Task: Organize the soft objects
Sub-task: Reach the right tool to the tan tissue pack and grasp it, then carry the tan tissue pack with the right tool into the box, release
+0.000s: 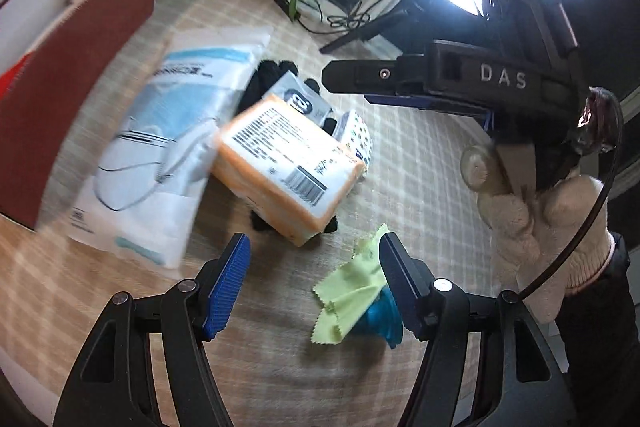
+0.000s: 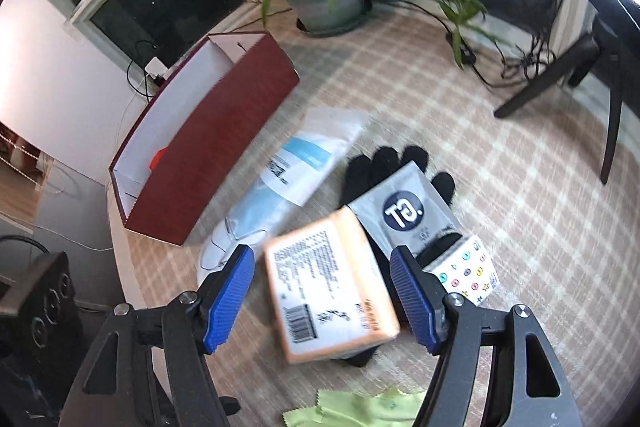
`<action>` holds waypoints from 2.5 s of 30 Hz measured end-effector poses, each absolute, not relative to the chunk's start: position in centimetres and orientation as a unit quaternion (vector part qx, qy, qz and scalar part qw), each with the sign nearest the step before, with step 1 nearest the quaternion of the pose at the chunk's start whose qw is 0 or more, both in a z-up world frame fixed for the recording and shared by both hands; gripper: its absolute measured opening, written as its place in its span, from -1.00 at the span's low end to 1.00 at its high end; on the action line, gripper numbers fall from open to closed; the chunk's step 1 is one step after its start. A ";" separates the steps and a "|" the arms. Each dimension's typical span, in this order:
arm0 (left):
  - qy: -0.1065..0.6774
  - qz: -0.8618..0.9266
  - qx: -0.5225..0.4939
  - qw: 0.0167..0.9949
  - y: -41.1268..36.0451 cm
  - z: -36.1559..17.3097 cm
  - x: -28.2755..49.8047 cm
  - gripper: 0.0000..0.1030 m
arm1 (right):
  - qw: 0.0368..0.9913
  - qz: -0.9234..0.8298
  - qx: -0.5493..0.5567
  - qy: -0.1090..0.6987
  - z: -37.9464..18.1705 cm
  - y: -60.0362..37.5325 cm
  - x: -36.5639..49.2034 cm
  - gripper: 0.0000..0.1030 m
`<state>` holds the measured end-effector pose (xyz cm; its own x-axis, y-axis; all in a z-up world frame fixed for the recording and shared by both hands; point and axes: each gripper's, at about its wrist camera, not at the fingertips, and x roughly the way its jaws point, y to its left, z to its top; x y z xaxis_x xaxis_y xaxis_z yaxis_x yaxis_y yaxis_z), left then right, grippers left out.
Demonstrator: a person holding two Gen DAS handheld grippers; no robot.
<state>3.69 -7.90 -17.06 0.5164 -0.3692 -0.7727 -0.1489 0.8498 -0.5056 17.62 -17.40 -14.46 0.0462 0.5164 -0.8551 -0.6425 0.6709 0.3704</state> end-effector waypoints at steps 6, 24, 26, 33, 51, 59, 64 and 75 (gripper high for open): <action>0.502 -0.044 -0.283 0.816 -8.1 -18.7 5.5 0.29 | 0.695 0.410 -0.039 0.589 -16.7 -18.0 19.1 0.30; 0.525 -0.007 -0.289 0.801 -8.8 -21.3 8.3 0.28 | 0.648 0.429 -0.054 0.627 -21.3 -16.2 20.0 0.25; 0.524 -0.007 -0.283 0.803 -9.0 -21.3 8.5 0.26 | 0.643 0.430 -0.054 0.631 -21.7 -16.1 20.0 0.14; 0.528 -0.016 -0.272 0.805 -9.3 -21.5 8.7 0.25 | 0.639 0.431 -0.043 0.636 -21.9 -16.6 19.2 0.08; 0.536 -0.084 -0.226 0.809 -11.1 -19.8 3.8 0.25 | 0.670 0.396 -0.007 0.628 -20.1 -20.7 12.3 0.08; 0.533 -0.112 -0.209 0.812 -11.8 -18.8 0.9 0.25 | 0.686 0.375 0.028 0.623 -19.3 -22.4 9.2 0.08; 0.515 -0.121 -0.192 0.826 -10.7 -16.9 -0.4 0.25 | 0.704 0.371 0.042 0.604 -17.3 -21.7 7.4 0.08; 0.461 -0.104 -0.179 0.863 -2.8 -12.1 -2.5 0.25 | 0.735 0.402 0.044 0.544 -11.5 -14.3 5.9 0.08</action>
<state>-2.47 -2.80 -12.08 0.5541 -0.3442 -0.7580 0.0141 0.9143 -0.4048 5.90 -14.32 -11.46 0.0851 0.6380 -0.7653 -0.5431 0.6737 0.5012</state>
